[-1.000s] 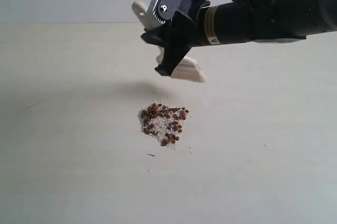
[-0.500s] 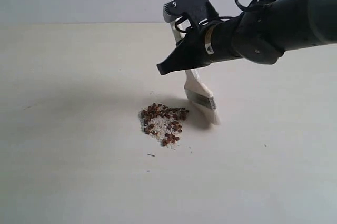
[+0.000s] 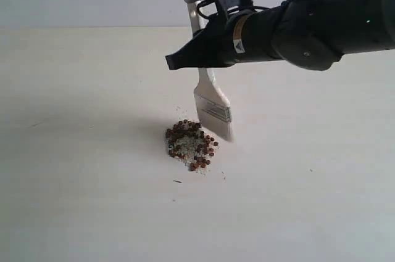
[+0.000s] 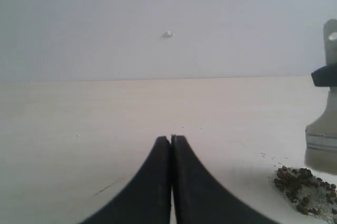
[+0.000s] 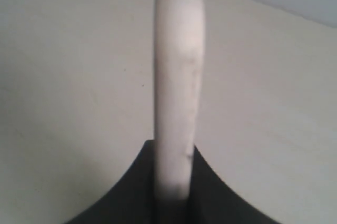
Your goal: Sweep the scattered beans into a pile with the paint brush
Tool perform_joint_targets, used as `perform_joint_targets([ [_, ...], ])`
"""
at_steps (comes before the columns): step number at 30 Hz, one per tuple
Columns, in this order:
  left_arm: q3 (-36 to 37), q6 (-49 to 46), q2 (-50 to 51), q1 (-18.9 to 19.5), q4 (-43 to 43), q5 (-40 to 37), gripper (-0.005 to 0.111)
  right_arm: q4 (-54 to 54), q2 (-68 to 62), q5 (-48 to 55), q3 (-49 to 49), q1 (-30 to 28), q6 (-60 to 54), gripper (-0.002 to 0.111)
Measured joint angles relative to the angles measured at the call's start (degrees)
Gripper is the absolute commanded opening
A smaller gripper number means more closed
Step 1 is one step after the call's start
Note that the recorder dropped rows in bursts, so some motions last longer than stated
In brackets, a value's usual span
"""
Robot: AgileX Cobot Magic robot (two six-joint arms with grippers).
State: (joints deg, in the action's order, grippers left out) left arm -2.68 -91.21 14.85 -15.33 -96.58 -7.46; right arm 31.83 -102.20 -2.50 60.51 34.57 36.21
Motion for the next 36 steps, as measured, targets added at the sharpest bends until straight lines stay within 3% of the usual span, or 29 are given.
perform_joint_targets([
  [12, 0.0, 0.0, 0.0, 0.0, 0.0, 0.0, 0.000, 0.0, 6.1, -5.0, 0.0, 0.0, -25.8, 0.000],
  [15, 0.0, 0.0, 0.0, 0.0, 0.0, 0.0, 0.000, 0.0, 2.7, -13.8, 0.0, 0.0, -37.9, 0.000],
  [19, 0.0, 0.0, 0.0, 0.0, 0.0, 0.0, 0.000, 0.0, -5.9, -28.7, 0.0, 0.0, -45.9, 0.000],
  [22, 0.0, 0.0, 0.0, 0.0, 0.0, 0.0, 0.000, 0.3, -10.7, -33.5, 0.6, -0.5, -48.5, 0.000],
  [28, 0.0, 0.0, 0.0, 0.0, 0.0, 0.0, 0.000, 7.4, -18.9, -33.3, 5.5, -3.7, -46.0, 0.000],
  [31, 0.0, 0.0, 0.0, 0.0, 0.0, 0.0, 0.000, 21.8, -20.3, -32.0, 8.1, -4.3, -35.2, 0.000],
  [36, 0.0, 0.0, 0.0, 0.0, 0.0, 0.0, 0.000, 35.5, -20.1, -33.2, 9.1, -4.3, -21.0, 0.000],
])
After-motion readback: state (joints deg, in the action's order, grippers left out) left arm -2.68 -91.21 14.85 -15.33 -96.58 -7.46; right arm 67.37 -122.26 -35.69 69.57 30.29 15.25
